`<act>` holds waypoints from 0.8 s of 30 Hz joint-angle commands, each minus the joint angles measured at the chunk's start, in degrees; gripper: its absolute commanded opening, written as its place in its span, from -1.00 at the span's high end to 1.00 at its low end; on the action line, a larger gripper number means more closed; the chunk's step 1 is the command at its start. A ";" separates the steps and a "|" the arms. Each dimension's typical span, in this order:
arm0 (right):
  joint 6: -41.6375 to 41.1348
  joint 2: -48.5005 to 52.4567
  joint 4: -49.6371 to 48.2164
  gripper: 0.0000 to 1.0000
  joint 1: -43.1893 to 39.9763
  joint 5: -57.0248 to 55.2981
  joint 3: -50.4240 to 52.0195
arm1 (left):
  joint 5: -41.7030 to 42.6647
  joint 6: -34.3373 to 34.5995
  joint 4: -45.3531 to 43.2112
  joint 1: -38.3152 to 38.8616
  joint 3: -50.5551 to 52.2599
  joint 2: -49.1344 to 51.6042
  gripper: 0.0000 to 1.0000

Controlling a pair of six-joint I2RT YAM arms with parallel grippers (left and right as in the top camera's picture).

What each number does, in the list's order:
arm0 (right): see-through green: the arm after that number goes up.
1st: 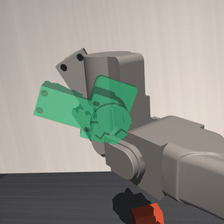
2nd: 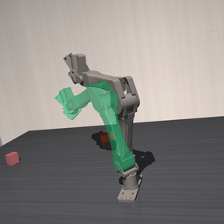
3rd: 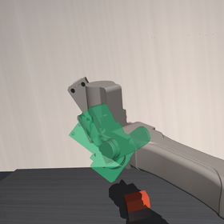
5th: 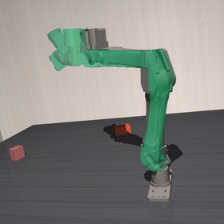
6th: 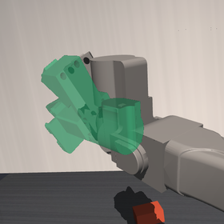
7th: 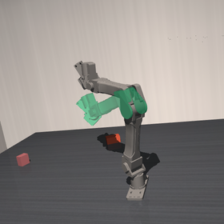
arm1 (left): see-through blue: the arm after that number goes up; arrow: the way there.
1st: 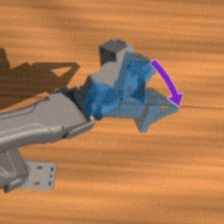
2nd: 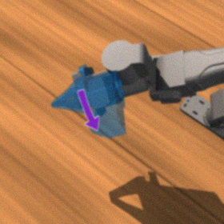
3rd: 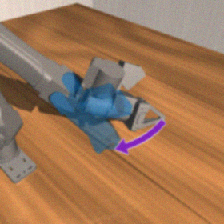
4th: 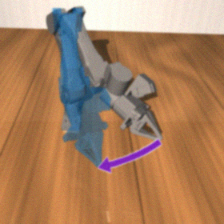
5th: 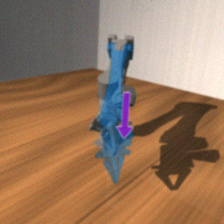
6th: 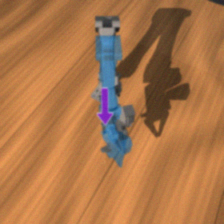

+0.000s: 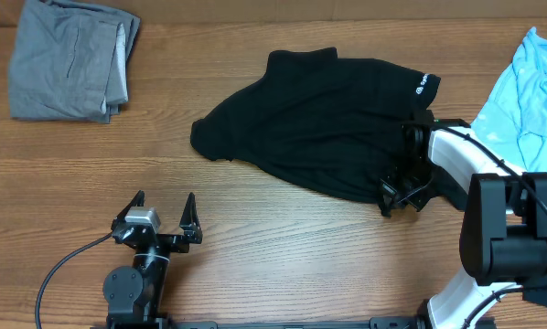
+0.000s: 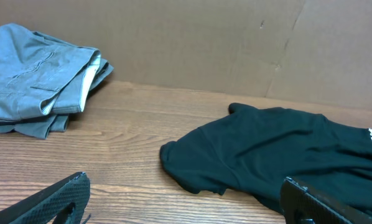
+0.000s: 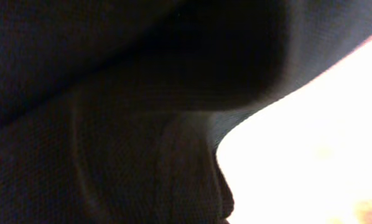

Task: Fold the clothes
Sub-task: 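Lower the black shirt onto the table center with the right gripper, then reach the left gripper to the shirt's left edge and grasp it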

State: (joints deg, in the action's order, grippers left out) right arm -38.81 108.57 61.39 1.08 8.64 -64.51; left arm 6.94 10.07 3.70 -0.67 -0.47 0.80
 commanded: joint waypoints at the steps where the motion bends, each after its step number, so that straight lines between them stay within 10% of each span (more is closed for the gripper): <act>1: -0.44 0.50 -3.06 0.92 -0.09 3.15 -0.48 | -0.96 -1.31 0.13 0.26 0.20 -0.42 -0.99; 24: -0.44 0.50 -2.67 0.92 -0.09 3.69 -0.48 | 7.76 4.31 -11.65 0.26 -3.69 3.28 -0.99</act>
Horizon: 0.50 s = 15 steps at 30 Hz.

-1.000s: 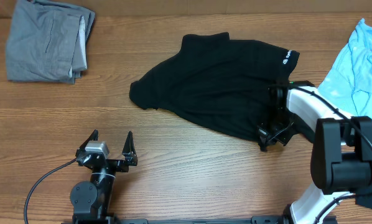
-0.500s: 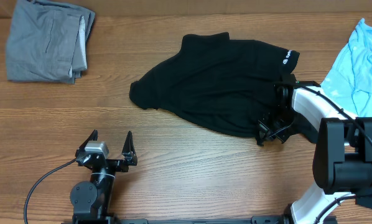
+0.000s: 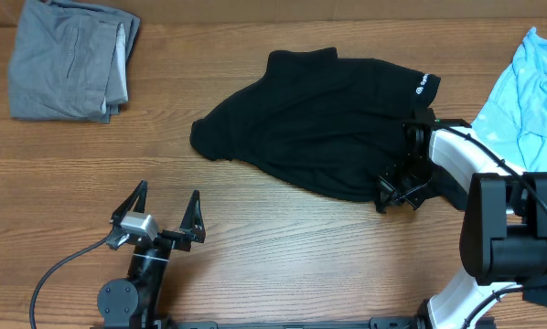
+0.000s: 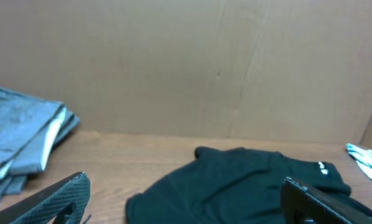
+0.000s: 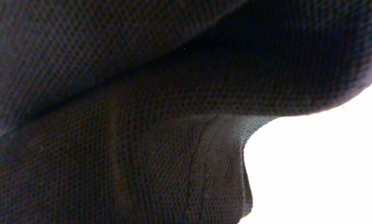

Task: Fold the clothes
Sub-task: 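Reach the left gripper to the shirt's left edge and grasp it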

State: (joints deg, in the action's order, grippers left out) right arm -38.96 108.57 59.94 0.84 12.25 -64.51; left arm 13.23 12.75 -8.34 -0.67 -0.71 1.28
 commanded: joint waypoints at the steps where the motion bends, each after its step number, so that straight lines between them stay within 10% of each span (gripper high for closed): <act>1: -0.28 0.50 -1.25 0.92 0.15 0.09 -0.48 | 1.44 1.60 0.76 0.26 -4.90 4.81 -0.99; 7: -0.28 0.50 -1.38 0.92 0.15 0.68 -0.48 | 3.56 -2.23 2.62 0.26 -18.95 25.90 -1.00; 15: -0.28 0.50 -1.16 0.92 0.15 0.94 -0.48 | 15.43 -11.23 31.26 0.28 -56.74 67.71 -1.00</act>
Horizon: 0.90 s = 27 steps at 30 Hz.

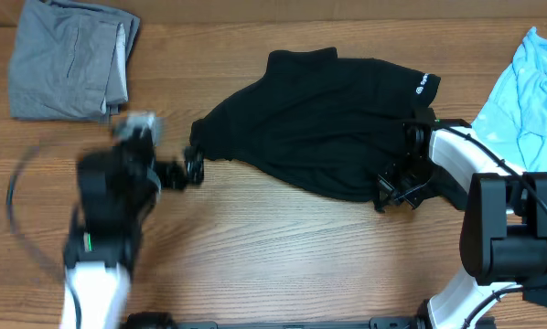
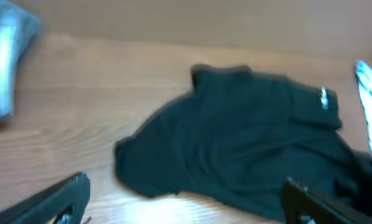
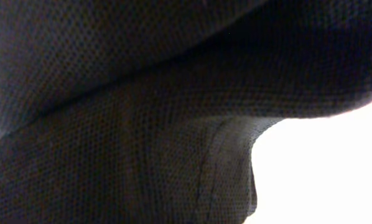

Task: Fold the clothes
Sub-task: 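Reach the left gripper to the shirt's left edge and grasp it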

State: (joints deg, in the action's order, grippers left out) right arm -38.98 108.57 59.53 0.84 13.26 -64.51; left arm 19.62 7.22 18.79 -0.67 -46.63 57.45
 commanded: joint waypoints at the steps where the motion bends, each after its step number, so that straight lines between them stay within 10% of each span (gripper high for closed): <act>1: -0.26 0.50 -0.66 0.92 0.15 -0.04 -0.48 | 11.69 -5.81 6.54 0.28 -14.64 15.93 -1.00; 14: -0.24 0.50 0.04 0.92 0.15 -0.09 -0.48 | -5.57 2.67 30.95 0.81 -45.53 51.28 -1.00; 27: -0.24 0.50 -0.72 0.92 0.15 -0.07 -0.48 | -17.38 2.58 34.64 4.33 -47.12 63.95 -1.00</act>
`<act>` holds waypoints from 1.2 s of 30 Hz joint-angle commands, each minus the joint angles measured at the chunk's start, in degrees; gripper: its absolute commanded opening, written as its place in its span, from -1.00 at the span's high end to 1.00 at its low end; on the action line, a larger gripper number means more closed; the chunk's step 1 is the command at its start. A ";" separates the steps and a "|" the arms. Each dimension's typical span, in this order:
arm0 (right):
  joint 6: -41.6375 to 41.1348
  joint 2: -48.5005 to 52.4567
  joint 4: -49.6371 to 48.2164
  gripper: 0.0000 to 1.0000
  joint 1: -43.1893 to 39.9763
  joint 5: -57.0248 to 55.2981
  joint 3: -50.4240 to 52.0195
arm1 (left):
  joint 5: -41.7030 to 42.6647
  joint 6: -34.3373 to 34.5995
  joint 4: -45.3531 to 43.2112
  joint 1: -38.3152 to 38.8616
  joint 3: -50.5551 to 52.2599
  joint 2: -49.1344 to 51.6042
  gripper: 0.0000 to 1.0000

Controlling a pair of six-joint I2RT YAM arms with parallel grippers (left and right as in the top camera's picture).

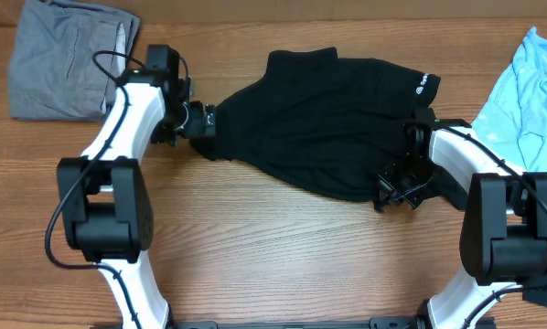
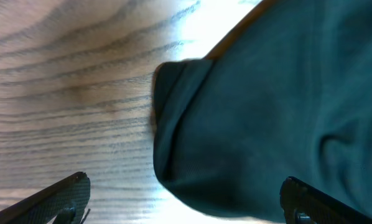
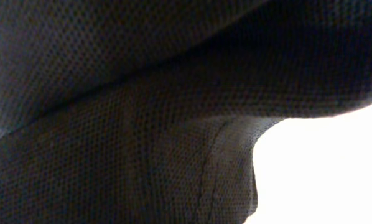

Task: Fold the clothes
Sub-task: 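Reach the left gripper to the shirt's left edge and grasp it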

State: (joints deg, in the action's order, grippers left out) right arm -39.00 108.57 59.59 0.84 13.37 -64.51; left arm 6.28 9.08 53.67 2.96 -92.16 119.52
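A crumpled black shirt [image 1: 328, 128] lies across the middle of the table. My left gripper [image 1: 197, 122] is open at the shirt's left corner. In the left wrist view its fingers [image 2: 58, 198] stand wide apart, with that rolled corner [image 2: 192, 124] between and just beyond them. My right gripper [image 1: 392, 190] sits at the shirt's lower right hem. Black fabric [image 3: 142, 124] fills the right wrist view and hides the fingers; the gripper seems shut on the hem.
A folded grey garment [image 1: 68, 59] lies at the back left corner. A light blue garment [image 1: 530, 91] lies bunched at the right edge. Bare wooden table [image 1: 283, 256] spreads in front of the shirt.
My left arm, blurred over the left middle of the table before, now reaches back, and its open gripper sits at the shirt's left corner. The right gripper and the shirt have not moved.
My left gripper stood open near the table's front edge, facing the shirt from afar. Then it was raised a little, then farther back beside the shirt, and now at the shirt's left corner. The right gripper stayed at the shirt's right hem throughout.
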 commanded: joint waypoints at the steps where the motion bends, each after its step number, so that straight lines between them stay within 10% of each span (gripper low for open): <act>1: -0.22 0.50 -0.74 0.92 0.15 -0.17 -0.48 | -4.35 0.72 -0.37 0.79 -1.60 2.27 -1.00; 19: -0.22 0.50 -0.61 0.92 0.15 -0.17 -0.48 | -1.29 0.79 -1.86 0.98 -1.33 7.80 -1.00; 29: -0.26 0.50 0.13 0.92 0.15 -0.17 -0.48 | -0.28 0.83 -1.90 0.98 -1.33 10.34 0.92; 36: -0.24 0.48 1.49 0.92 0.15 0.26 -0.81 | -0.55 2.23 -1.38 0.61 -3.37 10.01 0.92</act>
State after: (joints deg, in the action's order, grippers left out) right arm -38.98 108.57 60.20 0.84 13.41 -64.53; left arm 4.49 9.72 51.92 3.53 -94.48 126.67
